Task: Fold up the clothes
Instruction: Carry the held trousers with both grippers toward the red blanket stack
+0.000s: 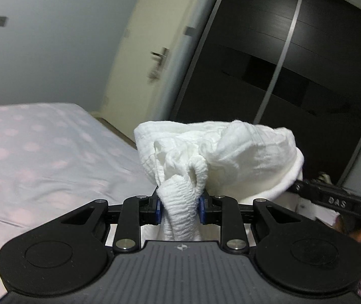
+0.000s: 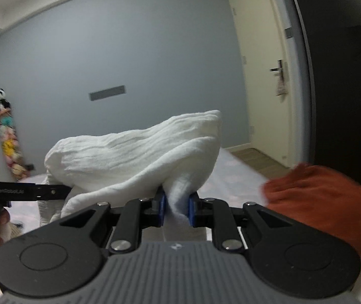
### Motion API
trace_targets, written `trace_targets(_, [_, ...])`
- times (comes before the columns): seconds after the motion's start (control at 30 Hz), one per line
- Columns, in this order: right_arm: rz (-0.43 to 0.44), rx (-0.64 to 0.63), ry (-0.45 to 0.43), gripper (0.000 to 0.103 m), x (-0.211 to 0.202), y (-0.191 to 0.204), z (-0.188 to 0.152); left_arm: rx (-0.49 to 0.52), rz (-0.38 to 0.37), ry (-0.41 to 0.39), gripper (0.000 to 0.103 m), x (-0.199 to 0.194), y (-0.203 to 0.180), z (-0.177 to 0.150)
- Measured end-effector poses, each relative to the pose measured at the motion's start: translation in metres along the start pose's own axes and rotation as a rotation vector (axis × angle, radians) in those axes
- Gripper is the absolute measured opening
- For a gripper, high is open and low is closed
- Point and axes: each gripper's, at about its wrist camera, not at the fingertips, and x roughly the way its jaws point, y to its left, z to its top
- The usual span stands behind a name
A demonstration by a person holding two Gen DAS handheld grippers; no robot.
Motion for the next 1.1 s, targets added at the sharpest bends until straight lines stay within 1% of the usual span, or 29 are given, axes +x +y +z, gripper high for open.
trace_targets(0.13, [-0.067, -0.035, 0.050, 0.020, -0.022, -0.032, 0.007, -0.011, -0.096, 0.073, 0.023, 0.030, -0.029, -0.012])
trace_targets(0.23, [-0.102, -0.072, 0.112, 0.020, -0.021, -0.049, 0.009, -0.067, -0.148, 0.153, 0.023, 0.053, -0.033, -0.024])
trace_targets(0.3, [-0.122, -0.109, 0.170, 0.020, -0.010, -0.061, 0.009, -0.105, -0.172, 0.205, 0.023, 0.070, -0.032, -0.030])
trace_targets(0.33, [-0.128, -0.118, 0.195, 0.020, -0.002, -0.067, 0.008, -0.109, -0.169, 0.225, 0.023, 0.080, -0.028, -0.033])
trace_targets(0.43, [-0.133, -0.138, 0.277, 0.020, 0.038, -0.074, 0.000, -0.122, -0.132, 0.264, 0.023, 0.104, -0.011, -0.040])
trace_targets(0.5, [-0.135, -0.157, 0.331, 0.020, 0.067, -0.079, -0.007, -0.161, -0.106, 0.298, 0.023, 0.124, 0.005, -0.042])
trace_targets(0.6, [-0.111, -0.183, 0.406, 0.020, 0.117, -0.084, -0.018, -0.199, -0.043, 0.334, 0.023, 0.145, 0.031, -0.049])
trace_targets(0.63, [-0.105, -0.195, 0.423, 0.020, 0.132, -0.084, -0.021, -0.213, -0.024, 0.345, 0.023, 0.152, 0.040, -0.051])
trace_targets(0.73, [-0.086, -0.213, 0.462, 0.020, 0.174, -0.086, -0.029, -0.299, 0.001, 0.370, 0.023, 0.171, 0.074, -0.052])
trace_targets(0.8, [-0.064, -0.210, 0.480, 0.020, 0.198, -0.089, -0.033, -0.327, 0.017, 0.396, 0.023, 0.184, 0.084, -0.056])
trace_targets(0.87, [-0.059, -0.220, 0.505, 0.020, 0.214, -0.094, -0.038, -0.359, 0.019, 0.424, 0.023, 0.191, 0.092, -0.064])
trace_targets(0.93, [-0.060, -0.231, 0.528, 0.020, 0.225, -0.098, -0.040, -0.400, 0.001, 0.455, 0.023, 0.202, 0.099, -0.073])
trace_targets(1.0, [-0.063, -0.239, 0.535, 0.020, 0.223, -0.098, -0.038, -0.420, -0.024, 0.463, 0.023, 0.203, 0.097, -0.080])
trace_targets(1.1, [-0.074, -0.234, 0.518, 0.019, 0.199, -0.098, -0.034, -0.424, -0.058, 0.440, 0.023, 0.202, 0.096, -0.085])
